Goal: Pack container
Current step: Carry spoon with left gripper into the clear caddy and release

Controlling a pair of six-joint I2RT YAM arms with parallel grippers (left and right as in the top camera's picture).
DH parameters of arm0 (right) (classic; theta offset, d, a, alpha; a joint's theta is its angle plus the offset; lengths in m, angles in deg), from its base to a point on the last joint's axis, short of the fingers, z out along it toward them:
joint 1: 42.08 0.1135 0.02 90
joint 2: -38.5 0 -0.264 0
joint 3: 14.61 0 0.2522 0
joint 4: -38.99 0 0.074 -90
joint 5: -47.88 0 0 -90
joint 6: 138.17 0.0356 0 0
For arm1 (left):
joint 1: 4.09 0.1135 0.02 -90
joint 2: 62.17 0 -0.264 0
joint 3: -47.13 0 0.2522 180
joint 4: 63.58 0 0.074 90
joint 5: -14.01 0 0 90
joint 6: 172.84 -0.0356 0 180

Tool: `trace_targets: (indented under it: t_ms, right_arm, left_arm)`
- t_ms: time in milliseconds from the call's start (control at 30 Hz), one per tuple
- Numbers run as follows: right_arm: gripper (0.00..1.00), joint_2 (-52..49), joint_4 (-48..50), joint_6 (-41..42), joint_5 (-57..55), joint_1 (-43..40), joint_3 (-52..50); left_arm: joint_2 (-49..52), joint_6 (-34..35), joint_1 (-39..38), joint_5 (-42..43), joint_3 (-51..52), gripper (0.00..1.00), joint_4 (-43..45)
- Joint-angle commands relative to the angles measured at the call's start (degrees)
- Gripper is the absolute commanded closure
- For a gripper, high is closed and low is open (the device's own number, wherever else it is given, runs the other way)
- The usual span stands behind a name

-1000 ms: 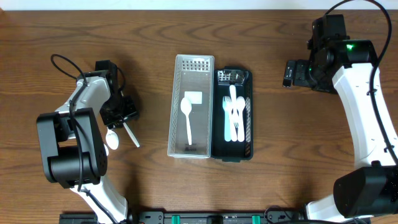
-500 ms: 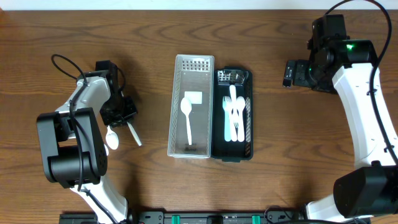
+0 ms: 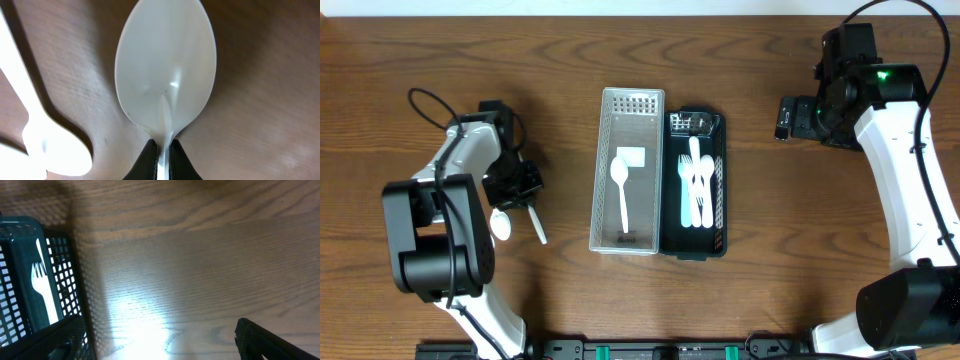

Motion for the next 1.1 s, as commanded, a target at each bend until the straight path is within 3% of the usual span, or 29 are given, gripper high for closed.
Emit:
trace_targets:
  t_ms: [0, 267, 467, 833, 933, 1067]
  right_arm:
    - [0.01, 0.1, 0.0, -0.7, 0.0, 0.0, -0.2]
    - [0.01, 0.1, 0.0, -0.7, 0.0, 0.0, -0.2]
    - [0.01, 0.1, 0.0, -0.7, 0.0, 0.0, -0.2]
    - [0.01, 0.1, -0.3, -0.7, 0.0, 0.0, -0.2]
    - [0.01, 0.1, -0.3, -0.7, 0.0, 0.0, -0.2]
    - [0.01, 0.1, -0.3, -0.7, 0.0, 0.0, -0.2]
  left_arm:
    - [-6.8, -0.1, -4.2, 0.6, -4.1, 0.94, -2.3]
    - [-23.1, -0.1, -24.1, -3.2, -7.0, 0.94, -3.2]
    - [-23.7, -0.1, -36.2, -7.2, -6.9, 0.94, -1.1]
    - [-11.3, 0.0, -37.0, -7.2, -6.9, 0.92, 3.8]
    - [-9.1, 0.0, -37.1, -7.2, -6.9, 0.74, 4.0]
    - [-9.8, -0.4, -37.0, -7.2, -7.2, 0.64, 3.8]
